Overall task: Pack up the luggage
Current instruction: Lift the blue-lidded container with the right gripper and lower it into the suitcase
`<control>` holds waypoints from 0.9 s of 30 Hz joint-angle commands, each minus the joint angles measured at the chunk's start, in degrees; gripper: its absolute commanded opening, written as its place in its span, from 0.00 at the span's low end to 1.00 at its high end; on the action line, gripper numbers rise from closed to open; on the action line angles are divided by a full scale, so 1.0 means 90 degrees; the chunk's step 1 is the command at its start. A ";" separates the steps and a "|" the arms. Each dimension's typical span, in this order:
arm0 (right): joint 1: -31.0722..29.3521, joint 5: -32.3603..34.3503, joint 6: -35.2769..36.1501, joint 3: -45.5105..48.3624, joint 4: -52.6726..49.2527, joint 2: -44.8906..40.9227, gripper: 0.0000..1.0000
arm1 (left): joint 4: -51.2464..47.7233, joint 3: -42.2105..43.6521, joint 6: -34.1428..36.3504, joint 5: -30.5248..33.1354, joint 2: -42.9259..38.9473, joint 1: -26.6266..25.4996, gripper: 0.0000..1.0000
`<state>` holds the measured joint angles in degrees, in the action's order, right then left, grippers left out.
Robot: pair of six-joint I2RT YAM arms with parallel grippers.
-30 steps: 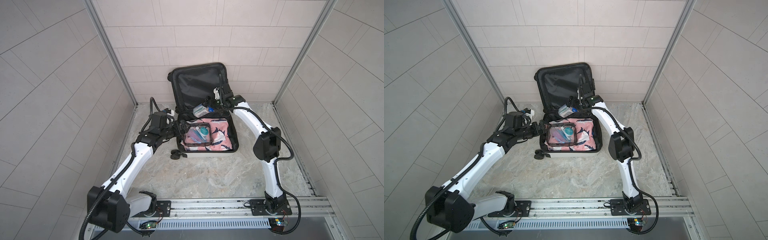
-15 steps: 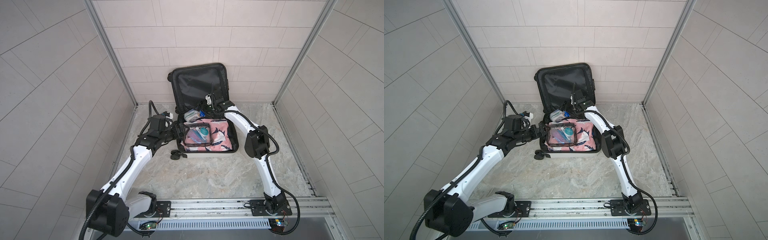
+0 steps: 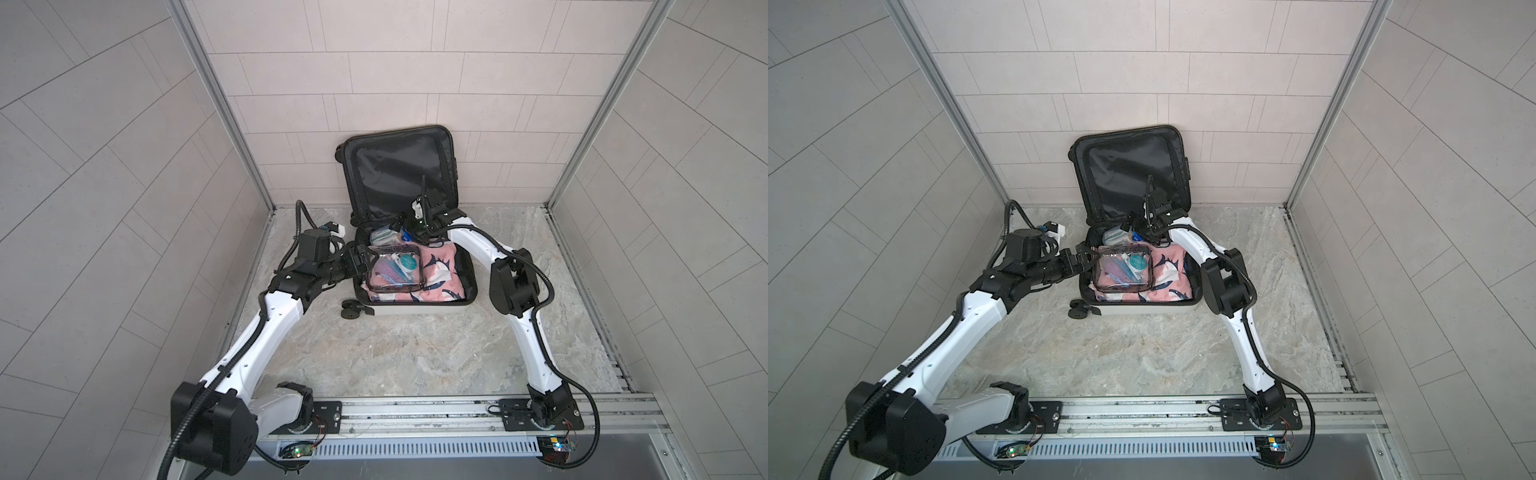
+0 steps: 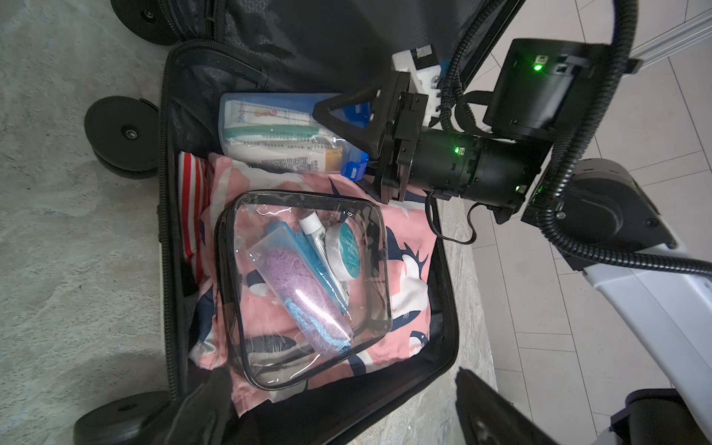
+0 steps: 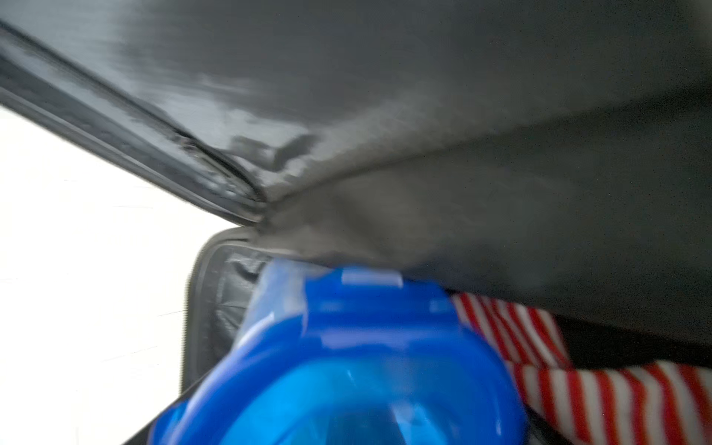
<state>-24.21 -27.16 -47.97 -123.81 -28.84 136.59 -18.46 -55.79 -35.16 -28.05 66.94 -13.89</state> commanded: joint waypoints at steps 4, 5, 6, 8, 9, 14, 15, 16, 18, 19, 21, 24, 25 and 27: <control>0.0187 0.0378 0.0442 0.0114 -0.0646 -0.0662 0.99 | -0.0019 -0.0100 -0.0034 -0.0008 -0.0192 0.0027 0.96; 0.0221 0.0408 0.0486 0.0205 -0.0671 -0.0754 1.00 | -0.0036 -0.0116 -0.0021 -0.0014 -0.0198 0.0025 0.96; 0.0260 0.0420 0.0519 0.0286 -0.0678 -0.0848 0.99 | -0.0058 -0.0128 -0.0012 -0.0011 -0.0210 0.0030 0.96; 0.0311 0.0453 0.0604 0.0451 -0.0705 -0.1022 0.99 | -0.0087 -0.0141 0.0010 0.0001 -0.0211 0.0030 0.96; 0.0336 0.0512 0.0666 0.0524 -0.0761 -0.1121 0.99 | -0.0107 -0.0150 0.0020 0.0001 -0.0216 0.0030 0.96; 0.0405 0.0859 0.0962 0.0804 -0.0959 -0.1626 1.00 | -0.0126 -0.0192 0.0046 0.0011 -0.0195 0.0029 0.96; 0.0396 0.0873 0.1014 0.0816 -0.0969 -0.1699 1.00 | -0.0127 -0.0206 0.0058 0.0010 -0.0189 0.0037 0.96; 0.0371 0.0861 0.1061 0.0804 -0.0975 -0.1754 0.98 | -0.0138 -0.0222 0.0066 0.0021 -0.0184 0.0031 0.96; 0.0291 0.0887 0.1177 0.0634 -0.1069 -0.1771 0.92 | -0.0173 -0.0282 0.0097 0.0031 -0.0154 0.0041 0.96; 0.0237 0.0915 0.1258 0.0477 -0.1163 -0.1729 0.86 | -0.0185 -0.0318 0.0115 0.0037 -0.0142 0.0059 0.96; 0.0104 0.0959 0.1368 0.0059 -0.1360 -0.1561 0.74 | -0.0195 -0.0353 0.0127 0.0041 -0.0114 0.0077 0.96; -0.0034 0.0865 0.1409 -0.0653 -0.1595 -0.1138 0.61 | -0.0195 -0.0394 0.0127 0.0031 -0.0058 0.0098 0.96; -0.0080 0.0831 0.1414 -0.0945 -0.1699 -0.0943 0.58 | -0.0195 -0.0399 0.0127 0.0031 -0.0046 0.0096 0.96; -0.0147 0.0820 0.1409 -0.1487 -0.1918 -0.0570 0.54 | -0.0195 -0.0385 0.0122 0.0031 -0.0049 0.0098 0.96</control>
<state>-24.69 -20.10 -36.36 -132.88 -41.80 127.26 -20.23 -57.74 -34.92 -27.97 66.52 -13.37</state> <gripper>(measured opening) 0.546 0.962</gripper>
